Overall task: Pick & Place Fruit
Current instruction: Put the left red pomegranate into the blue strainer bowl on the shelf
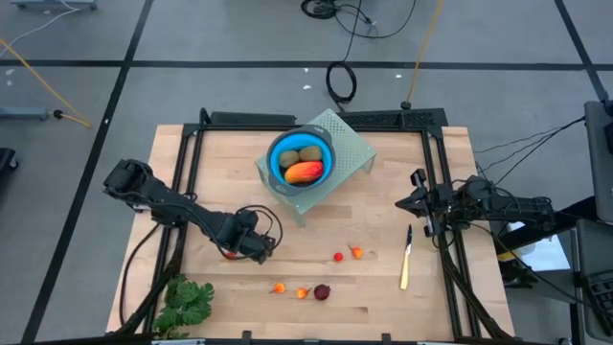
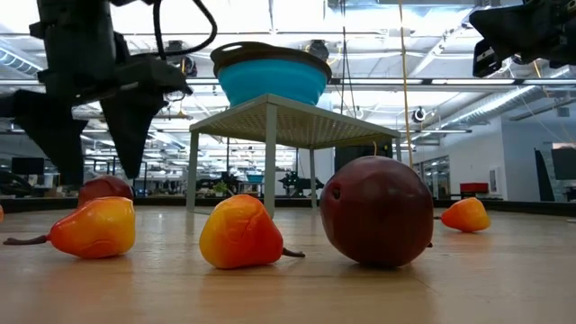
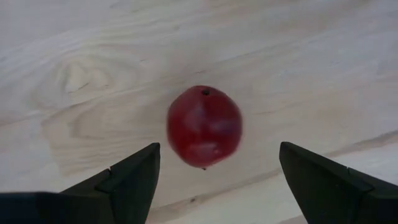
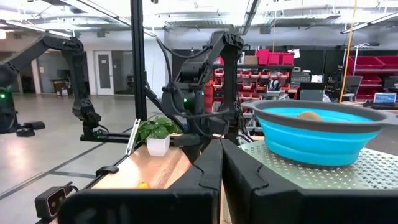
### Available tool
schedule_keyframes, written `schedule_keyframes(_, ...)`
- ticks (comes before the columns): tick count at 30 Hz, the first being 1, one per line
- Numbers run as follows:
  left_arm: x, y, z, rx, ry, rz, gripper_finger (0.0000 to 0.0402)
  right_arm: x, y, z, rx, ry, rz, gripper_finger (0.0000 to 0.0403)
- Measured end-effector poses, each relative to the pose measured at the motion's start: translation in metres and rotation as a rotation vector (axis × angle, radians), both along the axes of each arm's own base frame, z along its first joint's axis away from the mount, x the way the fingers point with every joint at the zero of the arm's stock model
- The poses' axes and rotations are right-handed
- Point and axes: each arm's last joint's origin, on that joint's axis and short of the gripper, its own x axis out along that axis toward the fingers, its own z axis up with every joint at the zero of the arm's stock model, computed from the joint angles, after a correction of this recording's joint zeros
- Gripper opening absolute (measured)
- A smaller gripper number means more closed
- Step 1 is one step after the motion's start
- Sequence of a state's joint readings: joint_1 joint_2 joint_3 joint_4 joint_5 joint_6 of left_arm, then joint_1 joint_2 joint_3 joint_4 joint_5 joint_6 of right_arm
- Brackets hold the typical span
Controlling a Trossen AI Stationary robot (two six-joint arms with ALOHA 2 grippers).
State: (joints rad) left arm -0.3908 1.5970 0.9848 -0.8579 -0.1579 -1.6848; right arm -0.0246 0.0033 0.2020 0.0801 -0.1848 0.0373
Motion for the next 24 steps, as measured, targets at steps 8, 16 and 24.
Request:
schedule_keyframes(8, -0.003, 0.002, -0.013, -0.002, -0.018, 0.003, 0.0315, 0.000, 0.000, 0.000, 0.002, 0.002, 0.000, 0.0000)
schedule_keyframes(16, 0.000, 0.011, -0.014, 0.024, -0.021, -0.004, 0.0319, 0.000, 0.000, 0.000, 0.002, 0.002, 0.000, 0.0000)
schedule_keyframes(24, 0.001, 0.014, -0.015, 0.032, -0.011, -0.029, 0.0319, 0.000, 0.000, 0.000, 0.002, 0.002, 0.000, 0.0000)
